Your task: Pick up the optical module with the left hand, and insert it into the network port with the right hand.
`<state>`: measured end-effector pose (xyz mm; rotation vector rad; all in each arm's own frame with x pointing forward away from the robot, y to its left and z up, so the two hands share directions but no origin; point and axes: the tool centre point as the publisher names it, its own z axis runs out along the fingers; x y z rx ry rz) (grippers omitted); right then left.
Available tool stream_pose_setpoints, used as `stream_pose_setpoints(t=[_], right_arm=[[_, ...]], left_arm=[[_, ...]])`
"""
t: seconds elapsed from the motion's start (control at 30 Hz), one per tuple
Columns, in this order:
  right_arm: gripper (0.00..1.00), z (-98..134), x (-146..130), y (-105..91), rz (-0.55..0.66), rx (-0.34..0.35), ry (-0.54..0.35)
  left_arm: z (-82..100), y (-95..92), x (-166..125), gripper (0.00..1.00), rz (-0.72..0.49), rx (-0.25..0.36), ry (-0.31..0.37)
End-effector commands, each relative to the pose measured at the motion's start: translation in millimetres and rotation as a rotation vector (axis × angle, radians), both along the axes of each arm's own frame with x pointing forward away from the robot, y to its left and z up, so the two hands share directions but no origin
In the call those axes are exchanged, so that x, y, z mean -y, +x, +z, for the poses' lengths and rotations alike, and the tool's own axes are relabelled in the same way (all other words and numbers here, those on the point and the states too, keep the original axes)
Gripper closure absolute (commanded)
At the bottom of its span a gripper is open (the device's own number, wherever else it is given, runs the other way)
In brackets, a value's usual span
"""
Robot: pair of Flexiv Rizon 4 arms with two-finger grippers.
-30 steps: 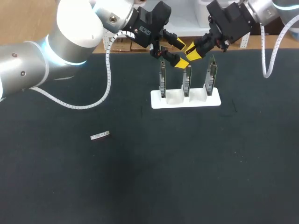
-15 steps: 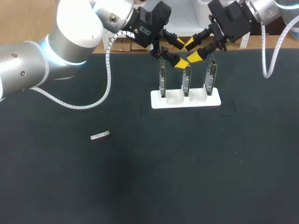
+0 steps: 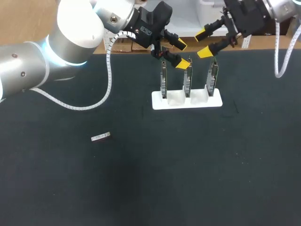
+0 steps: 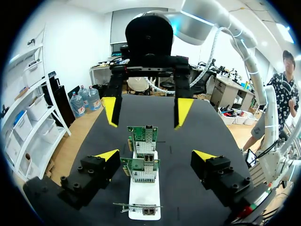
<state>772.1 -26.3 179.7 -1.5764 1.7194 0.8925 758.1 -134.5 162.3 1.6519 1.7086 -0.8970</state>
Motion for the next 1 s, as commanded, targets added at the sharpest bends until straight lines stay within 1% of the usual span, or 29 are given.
stream_pose_setpoints(t=[0.03, 0.07, 0.1, 0.13, 0.17, 0.43, 0.77, 1.0], right_arm=[[0.52, -2.0, 3.7, -7.1, -0.019, 0.004, 0.009], [0.61, -2.6, 4.0, -7.3, -0.021, 0.001, 0.012], [0.76, -3.1, 4.1, -7.5, -0.023, 0.0, 0.015], [0.95, -3.4, 4.1, -7.6, -0.024, -0.002, 0.017], [1.0, -3.7, 4.3, -7.8, -0.024, -0.002, 0.019], [1.0, -4.6, 3.6, -8.1, -0.018, -0.006, 0.033], [1.0, -5.8, -11.8, -8.2, 0.016, 0.001, 0.039], [1.0, -11.0, -19.7, -9.0, 0.037, -0.01, 0.026]], left_arm=[[-0.1, -0.7, -0.1, 0.0, 0.001, 0.002, -0.001], [-0.1, -0.7, -0.1, 0.0, 0.001, 0.002, -0.001], [-0.1, -0.7, -0.1, 0.0, 0.001, 0.002, -0.001], [-0.1, -0.7, -0.1, 0.0, 0.001, 0.002, -0.001], [-0.1, -0.7, -0.1, 0.0, 0.001, 0.002, -0.001], [-0.1, -0.7, -0.1, 0.0, 0.001, 0.002, -0.001], [-0.1, -0.7, -0.1, 0.0, 0.001, 0.002, -0.001], [-0.1, -0.7, -0.1, 0.0, 0.001, 0.002, -0.001]])
